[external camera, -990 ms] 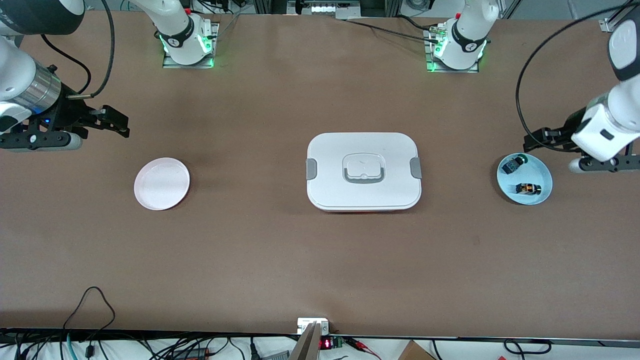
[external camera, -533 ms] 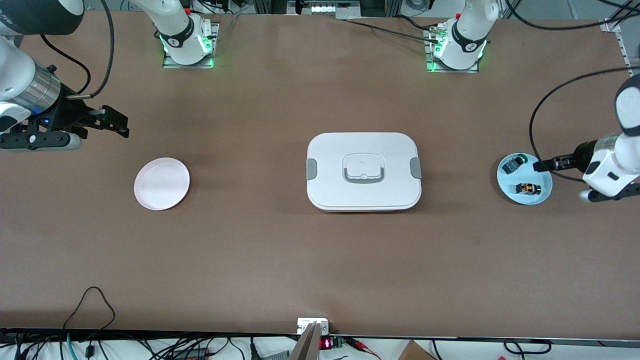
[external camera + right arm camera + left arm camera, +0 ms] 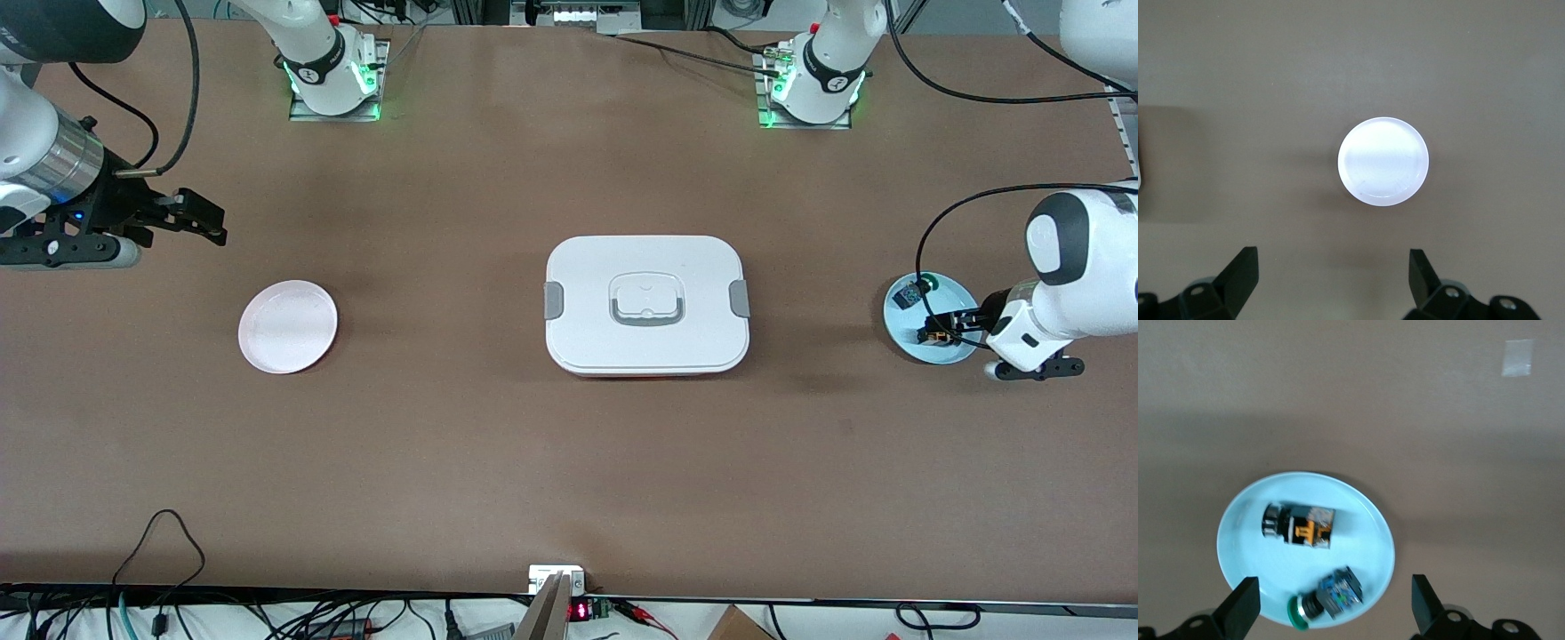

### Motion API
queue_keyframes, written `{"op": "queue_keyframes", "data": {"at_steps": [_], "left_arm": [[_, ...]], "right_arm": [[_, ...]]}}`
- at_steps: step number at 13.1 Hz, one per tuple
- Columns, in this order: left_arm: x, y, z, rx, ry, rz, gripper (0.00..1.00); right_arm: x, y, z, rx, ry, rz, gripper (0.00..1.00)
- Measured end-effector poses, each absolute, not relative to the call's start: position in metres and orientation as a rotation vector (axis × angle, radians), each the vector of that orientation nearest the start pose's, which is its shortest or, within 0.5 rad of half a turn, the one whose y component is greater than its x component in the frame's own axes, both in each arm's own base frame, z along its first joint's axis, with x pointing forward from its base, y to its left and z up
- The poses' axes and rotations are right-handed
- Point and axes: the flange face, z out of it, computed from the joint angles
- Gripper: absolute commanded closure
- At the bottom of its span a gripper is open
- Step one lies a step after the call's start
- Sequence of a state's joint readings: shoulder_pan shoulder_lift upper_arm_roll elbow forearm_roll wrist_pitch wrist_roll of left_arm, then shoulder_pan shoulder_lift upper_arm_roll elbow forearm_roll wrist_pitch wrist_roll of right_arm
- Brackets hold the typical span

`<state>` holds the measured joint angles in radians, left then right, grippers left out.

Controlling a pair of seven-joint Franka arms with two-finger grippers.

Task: Transfer orange switch to right arm and place
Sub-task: 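Lower the left gripper onto the orange switch in the blue dish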

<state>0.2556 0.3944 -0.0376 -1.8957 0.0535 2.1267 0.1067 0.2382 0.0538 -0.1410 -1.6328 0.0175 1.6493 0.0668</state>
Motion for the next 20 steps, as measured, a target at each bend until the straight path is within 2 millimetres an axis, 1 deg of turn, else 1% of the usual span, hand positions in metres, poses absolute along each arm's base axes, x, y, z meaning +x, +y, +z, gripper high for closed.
{"op": "queue_keyframes", "data": {"at_steps": [4, 6, 8, 12, 17, 20], "left_arm": [[0.587, 0.169, 0.244, -3.139, -0.084, 0.188, 0.0], [0.584, 0.178, 0.227, -3.142, -0.084, 0.175, 0.0], [0.584, 0.178, 0.217, -3.143, -0.082, 0.161, 0.0], [0.581, 0.174, 0.203, -3.145, -0.074, 0.141, 0.0], [0.564, 0.167, 0.175, -3.148, -0.069, 0.129, 0.0], [0.56, 0.166, 0.172, -3.149, -0.068, 0.135, 0.0]], "right_arm": [[0.571, 0.059, 0.572, -3.134, -0.045, 0.056, 0.0], [0.571, 0.059, 0.572, -3.134, -0.045, 0.056, 0.0], [0.571, 0.059, 0.572, -3.134, -0.044, 0.056, 0.0], [0.571, 0.059, 0.572, -3.134, -0.044, 0.056, 0.0], [0.572, 0.056, 0.572, -3.134, -0.035, 0.057, 0.0], [0.572, 0.056, 0.572, -3.133, -0.036, 0.056, 0.0]]}}
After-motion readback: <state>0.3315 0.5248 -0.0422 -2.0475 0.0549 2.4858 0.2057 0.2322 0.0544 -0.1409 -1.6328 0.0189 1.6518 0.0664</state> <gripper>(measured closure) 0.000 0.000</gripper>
